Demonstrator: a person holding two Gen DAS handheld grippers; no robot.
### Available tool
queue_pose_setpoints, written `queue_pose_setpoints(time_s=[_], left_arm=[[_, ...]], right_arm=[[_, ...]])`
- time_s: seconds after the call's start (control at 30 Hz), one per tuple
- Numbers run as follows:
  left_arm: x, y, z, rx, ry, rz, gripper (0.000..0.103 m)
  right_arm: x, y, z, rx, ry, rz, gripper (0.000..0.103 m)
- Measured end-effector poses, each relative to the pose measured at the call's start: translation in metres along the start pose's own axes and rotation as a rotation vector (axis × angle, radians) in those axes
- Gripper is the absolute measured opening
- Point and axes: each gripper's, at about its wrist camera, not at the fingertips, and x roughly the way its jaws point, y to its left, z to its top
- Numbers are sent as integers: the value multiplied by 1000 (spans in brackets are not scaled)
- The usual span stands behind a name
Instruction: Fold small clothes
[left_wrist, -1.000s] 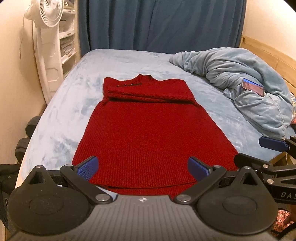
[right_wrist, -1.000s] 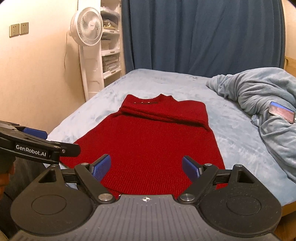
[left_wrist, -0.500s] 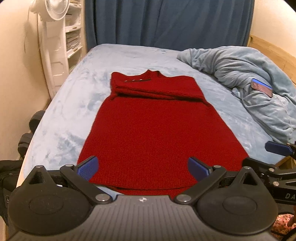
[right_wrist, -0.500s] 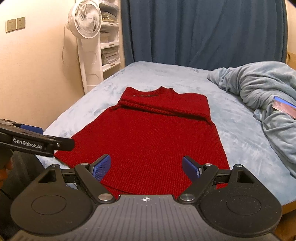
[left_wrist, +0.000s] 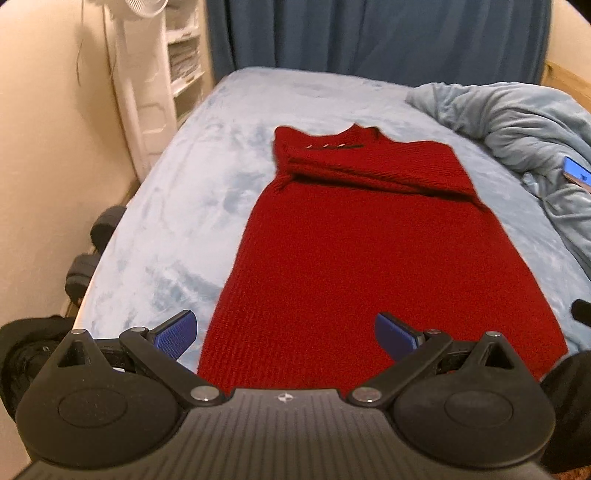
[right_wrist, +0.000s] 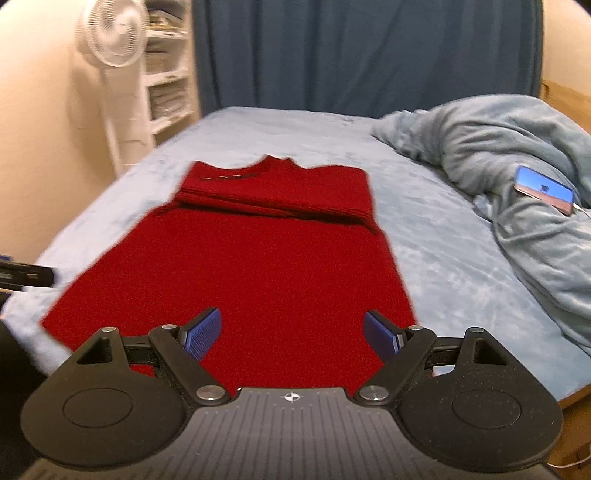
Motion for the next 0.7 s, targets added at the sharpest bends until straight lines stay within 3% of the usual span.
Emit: queue_pose_setpoints(time_s=[0.23, 0.4, 0.57, 0.63, 0.7], left_arm=[[65, 30, 13, -28, 62, -4, 102], [122, 56, 22, -80, 152, -67, 102], [173, 80, 24, -134, 283, -87, 102], [175, 77, 20, -71, 260, -95, 103], [171, 71, 17, -20, 270, -105, 103]], right_arm=[[74, -93, 0, 230, 133, -23, 85], [136, -147, -9, 371, 245, -29, 85], [181, -164, -25, 496, 376, 57, 85], [182, -156, -32, 451, 371, 75, 88], [180, -150, -33, 437, 396, 161, 88]])
